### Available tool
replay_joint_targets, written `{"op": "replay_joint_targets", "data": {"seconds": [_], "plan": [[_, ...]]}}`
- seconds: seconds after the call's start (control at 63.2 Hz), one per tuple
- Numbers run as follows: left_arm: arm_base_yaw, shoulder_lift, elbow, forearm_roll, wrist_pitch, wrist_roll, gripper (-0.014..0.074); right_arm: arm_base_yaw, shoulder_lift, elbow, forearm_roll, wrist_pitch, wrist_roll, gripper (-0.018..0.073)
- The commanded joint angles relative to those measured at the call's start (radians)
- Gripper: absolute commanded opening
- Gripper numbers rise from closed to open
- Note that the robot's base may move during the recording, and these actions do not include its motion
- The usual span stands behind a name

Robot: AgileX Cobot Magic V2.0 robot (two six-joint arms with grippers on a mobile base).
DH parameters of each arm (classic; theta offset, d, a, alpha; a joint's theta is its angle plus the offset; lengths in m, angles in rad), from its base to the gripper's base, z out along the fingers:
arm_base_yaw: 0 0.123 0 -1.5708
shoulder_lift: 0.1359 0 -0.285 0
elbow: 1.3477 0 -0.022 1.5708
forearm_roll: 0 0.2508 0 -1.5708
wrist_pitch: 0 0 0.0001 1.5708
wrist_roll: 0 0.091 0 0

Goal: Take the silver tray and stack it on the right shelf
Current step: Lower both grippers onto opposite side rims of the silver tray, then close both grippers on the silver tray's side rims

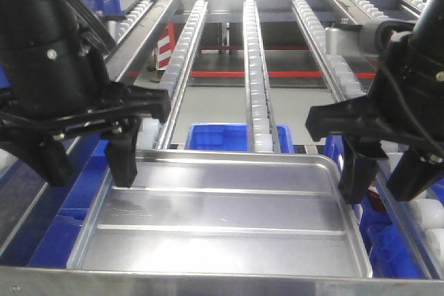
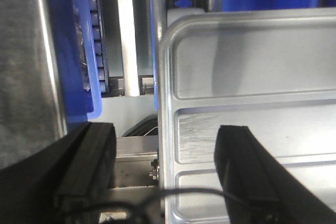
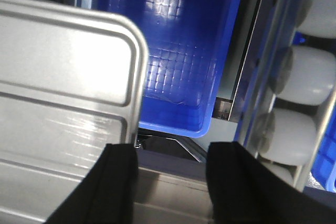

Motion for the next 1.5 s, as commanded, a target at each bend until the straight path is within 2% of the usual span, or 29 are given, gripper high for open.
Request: {"op": "replay_joint_targets", "data": {"seconds": [0.0, 0.253, 0.459, 1.298, 1.488], "plan": [[0.003, -0.016, -0.028, 0.007, -0.028, -0.015, 0.0317, -0.004, -0.028, -0.030, -0.008, -0.048, 0.001, 0.0405], [0.003, 0.041, -0.028, 0.005, -0.056, -0.016, 0.0317, -0.004, -0.028, -0.030, 0.010, -0.082, 0.001, 0.0405], [0.003, 0.070, -0.028, 0.005, -0.056, -0.019, 0.0317, -0.004, -0.028, -0.030, 0.082, -0.109, 0.001, 0.0405], [0.016, 0.073, -0.028, 0.007, -0.128, -0.019, 0.0314, -0.003, 0.113, -0.030, 0.080, -0.113, -0.007, 0.0405], [0.049, 0.073, -0.028, 0.007, -0.125, -0.019, 0.0215, -0.003, 0.113, -0.030, 0.080, -0.127, -0.022, 0.0362]]}}
